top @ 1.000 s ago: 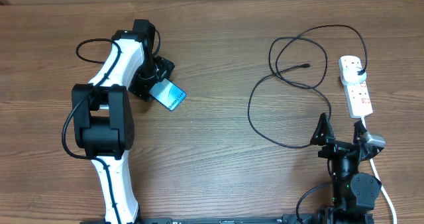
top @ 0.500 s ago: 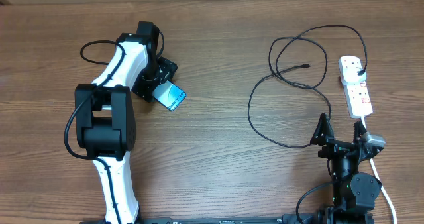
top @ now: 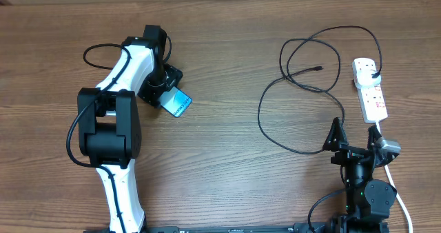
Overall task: Plug charger to phone and switch on socket
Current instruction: 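Lower the left gripper and close it on the phone's edge, then lift the phone with the left gripper and tilt it upright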
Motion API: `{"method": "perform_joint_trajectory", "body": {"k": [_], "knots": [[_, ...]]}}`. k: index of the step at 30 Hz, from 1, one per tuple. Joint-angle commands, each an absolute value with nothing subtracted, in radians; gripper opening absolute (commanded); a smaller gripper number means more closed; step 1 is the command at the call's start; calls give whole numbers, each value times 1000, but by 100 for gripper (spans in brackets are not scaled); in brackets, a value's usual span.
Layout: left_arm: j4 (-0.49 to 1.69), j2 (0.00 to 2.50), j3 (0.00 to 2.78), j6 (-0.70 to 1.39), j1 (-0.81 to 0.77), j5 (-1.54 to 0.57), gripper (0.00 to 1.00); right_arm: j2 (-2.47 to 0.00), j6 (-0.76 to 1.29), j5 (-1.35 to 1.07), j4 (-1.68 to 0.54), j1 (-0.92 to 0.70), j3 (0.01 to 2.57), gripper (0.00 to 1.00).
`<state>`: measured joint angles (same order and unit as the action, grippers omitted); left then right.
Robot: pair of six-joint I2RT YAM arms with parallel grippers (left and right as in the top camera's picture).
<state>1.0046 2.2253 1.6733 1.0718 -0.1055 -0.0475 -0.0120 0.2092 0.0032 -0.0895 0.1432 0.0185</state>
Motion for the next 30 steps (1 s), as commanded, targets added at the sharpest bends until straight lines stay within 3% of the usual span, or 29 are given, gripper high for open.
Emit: {"method": "perform_joint_trajectory", "body": {"k": [1,4,13,18,23,30], "knots": [[1006,2256,1631,1077,-115,-50,83,-4,212,-2,-83,145,7,100],[1029,2256,1631,1049,-115,-82,81,-4,212,-2,-83,145,8,100],[1027,2256,1631,713,-125,-112,78,-4,212,-2,-83,145,8,100],[1027,2256,1631,650,-125,-71,84,-4,212,-2,-83,145,8,100],[1023,2256,1631,650,-125,-70,99,-4,212,-2,-83,145,8,100],[1020,2256,1631,657,-126,-71,100,-4,212,-2,-83,145,8,100]]}}
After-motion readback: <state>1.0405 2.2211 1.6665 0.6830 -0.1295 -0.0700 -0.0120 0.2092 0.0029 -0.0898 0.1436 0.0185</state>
